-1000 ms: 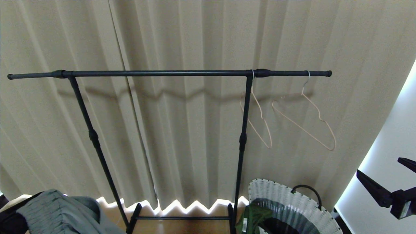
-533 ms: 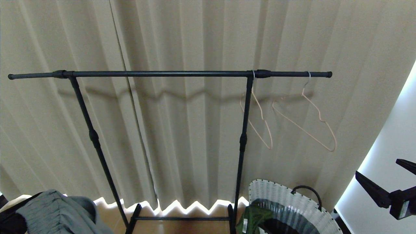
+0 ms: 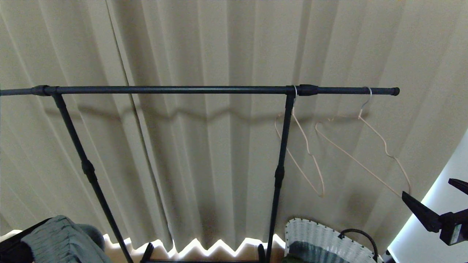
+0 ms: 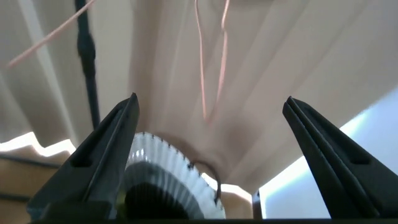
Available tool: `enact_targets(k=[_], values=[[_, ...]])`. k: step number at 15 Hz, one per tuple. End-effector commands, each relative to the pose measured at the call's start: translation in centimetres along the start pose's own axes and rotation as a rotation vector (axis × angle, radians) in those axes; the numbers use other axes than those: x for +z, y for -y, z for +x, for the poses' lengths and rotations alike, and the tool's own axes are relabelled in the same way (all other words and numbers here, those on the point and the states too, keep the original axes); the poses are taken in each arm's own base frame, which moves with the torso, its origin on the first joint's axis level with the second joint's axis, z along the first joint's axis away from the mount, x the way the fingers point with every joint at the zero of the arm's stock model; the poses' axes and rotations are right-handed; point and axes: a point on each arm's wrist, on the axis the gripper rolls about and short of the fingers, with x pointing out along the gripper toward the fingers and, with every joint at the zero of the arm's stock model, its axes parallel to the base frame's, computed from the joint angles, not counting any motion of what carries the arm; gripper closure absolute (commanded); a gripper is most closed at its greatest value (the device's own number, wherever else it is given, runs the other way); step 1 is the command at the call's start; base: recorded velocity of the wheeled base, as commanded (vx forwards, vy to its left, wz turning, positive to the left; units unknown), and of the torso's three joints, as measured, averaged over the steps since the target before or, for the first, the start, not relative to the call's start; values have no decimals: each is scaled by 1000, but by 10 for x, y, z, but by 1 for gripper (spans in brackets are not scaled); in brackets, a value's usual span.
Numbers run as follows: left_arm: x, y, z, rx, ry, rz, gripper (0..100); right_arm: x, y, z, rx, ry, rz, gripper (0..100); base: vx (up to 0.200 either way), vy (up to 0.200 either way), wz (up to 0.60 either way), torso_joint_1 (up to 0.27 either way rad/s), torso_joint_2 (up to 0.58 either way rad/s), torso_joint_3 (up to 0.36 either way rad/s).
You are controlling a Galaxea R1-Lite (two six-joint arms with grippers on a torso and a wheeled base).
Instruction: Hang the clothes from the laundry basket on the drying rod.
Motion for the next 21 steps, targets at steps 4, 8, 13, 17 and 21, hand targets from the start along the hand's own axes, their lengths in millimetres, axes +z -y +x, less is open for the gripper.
enact_targets(k=[4,8,13,17,21], values=[[-3,1,0,-11,-6,5,100,-5,-1,-2,5,-17,5,0,0,0,0,0,0,0],[-12,3,-2,-27,-20,9,100,18,17,5,-91,-18,27,0,0,0,0,0,0,0],[-11,6,-3,-66,-8,13,100,77,34,27,-4,-199,46,0,0,0,0,0,0,0],[-11,6,-4,-67,-6,14,100,83,41,75,25,-319,56,0,0,0,0,0,0,0],[-11,6,-5,-67,5,15,100,73,37,111,62,-407,55,0,0,0,0,0,0,0]])
